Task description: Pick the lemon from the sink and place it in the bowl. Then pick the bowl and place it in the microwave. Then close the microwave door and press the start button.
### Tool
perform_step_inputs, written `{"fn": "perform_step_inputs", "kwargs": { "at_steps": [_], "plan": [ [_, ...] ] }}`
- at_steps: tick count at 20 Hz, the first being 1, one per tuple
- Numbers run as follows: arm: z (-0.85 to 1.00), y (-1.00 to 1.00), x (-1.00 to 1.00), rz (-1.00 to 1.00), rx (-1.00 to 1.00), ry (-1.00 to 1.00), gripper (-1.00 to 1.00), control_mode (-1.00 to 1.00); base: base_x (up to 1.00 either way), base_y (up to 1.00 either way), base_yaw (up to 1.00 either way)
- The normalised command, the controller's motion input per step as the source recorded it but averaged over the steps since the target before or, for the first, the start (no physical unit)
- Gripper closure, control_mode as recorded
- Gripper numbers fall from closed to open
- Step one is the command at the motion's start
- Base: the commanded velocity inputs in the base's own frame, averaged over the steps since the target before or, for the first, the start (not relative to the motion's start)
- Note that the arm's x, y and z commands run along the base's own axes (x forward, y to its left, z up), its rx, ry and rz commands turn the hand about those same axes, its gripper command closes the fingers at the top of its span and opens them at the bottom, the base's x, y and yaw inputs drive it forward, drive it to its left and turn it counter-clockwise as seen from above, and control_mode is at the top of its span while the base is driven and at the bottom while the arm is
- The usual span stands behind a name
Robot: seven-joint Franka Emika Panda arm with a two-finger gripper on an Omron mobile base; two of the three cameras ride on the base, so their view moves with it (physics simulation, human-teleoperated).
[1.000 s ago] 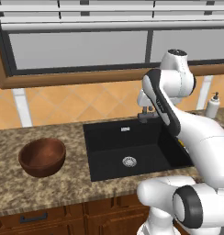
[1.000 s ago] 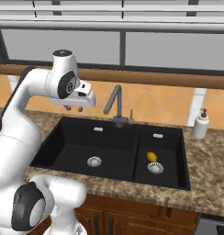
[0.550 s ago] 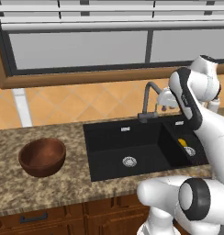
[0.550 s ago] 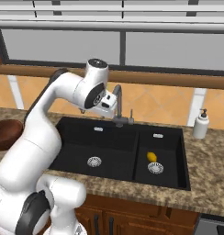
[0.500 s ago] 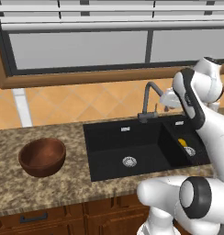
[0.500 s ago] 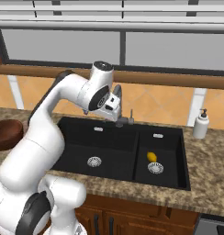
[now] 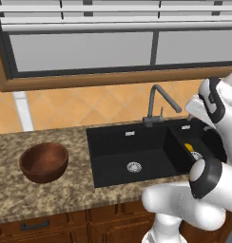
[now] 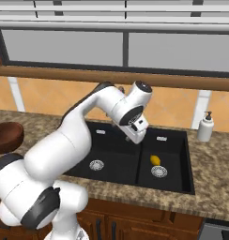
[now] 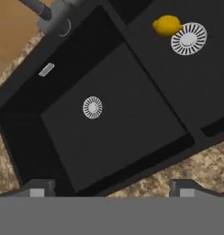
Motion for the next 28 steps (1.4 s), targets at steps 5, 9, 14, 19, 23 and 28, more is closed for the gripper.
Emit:
{"fn": "perform_step_inputs", "kwargs": {
  "at_steps": [5, 9, 14, 19, 23, 28],
  "plan": [
    [-0.14, -0.90, 0.21, -0.17, 0.26, 0.07, -1.00, -1.00, 0.00, 0.00, 0.00],
    [-0.61, -0.94, 0.21, -0.23, 0.28, 0.00, -1.00, -1.00, 0.00, 0.00, 0.00],
    [-1.00, -0.52, 0.53, -0.25, 0.17, 0.09, -1.00, -1.00, 0.00, 0.00, 0.00],
    [-0.86, -0.05, 0.66, -0.14, 0.13, 0.07, -1.00, -1.00, 0.00, 0.00, 0.00],
    [-0.53, -0.33, 0.61, 0.00, 0.06, 0.00, -1.00, -1.00, 0.00, 0.00, 0.00],
    [-0.72, -0.25, 0.52, 0.03, 0.00, 0.06, -1.00, -1.00, 0.00, 0.00, 0.00]
  ]
}}
